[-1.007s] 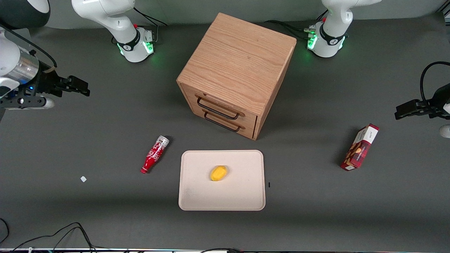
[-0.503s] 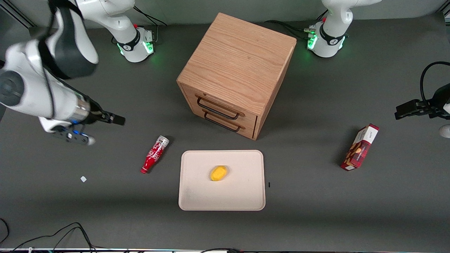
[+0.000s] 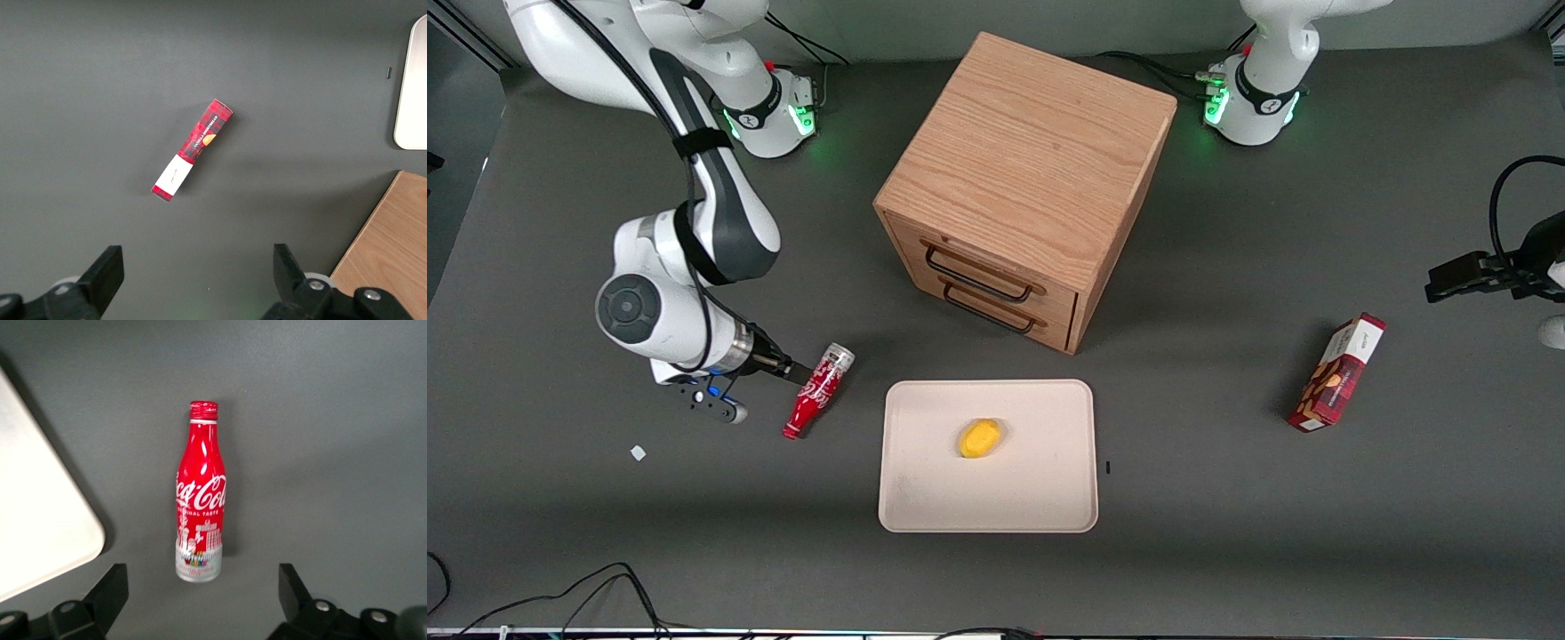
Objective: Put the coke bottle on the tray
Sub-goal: 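Lower the open right gripper over the bottle's middle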
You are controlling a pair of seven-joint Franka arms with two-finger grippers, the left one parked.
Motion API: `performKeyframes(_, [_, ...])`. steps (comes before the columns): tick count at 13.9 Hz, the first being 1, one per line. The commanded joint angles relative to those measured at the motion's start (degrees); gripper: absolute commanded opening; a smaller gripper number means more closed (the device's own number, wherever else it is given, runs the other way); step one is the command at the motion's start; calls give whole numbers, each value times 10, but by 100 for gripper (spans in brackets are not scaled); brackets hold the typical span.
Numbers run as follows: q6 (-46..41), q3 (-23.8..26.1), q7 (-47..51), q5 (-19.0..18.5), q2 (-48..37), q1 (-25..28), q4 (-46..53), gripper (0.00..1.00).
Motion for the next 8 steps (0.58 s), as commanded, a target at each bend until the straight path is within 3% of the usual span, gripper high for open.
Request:
performKeyframes(1, [84, 8, 38, 4, 3, 2, -52, 100])
performKeyframes(4, [138, 8, 52, 4, 47, 17, -53, 100])
performKeyframes(8, [168, 8, 53, -34, 95, 21, -50, 100])
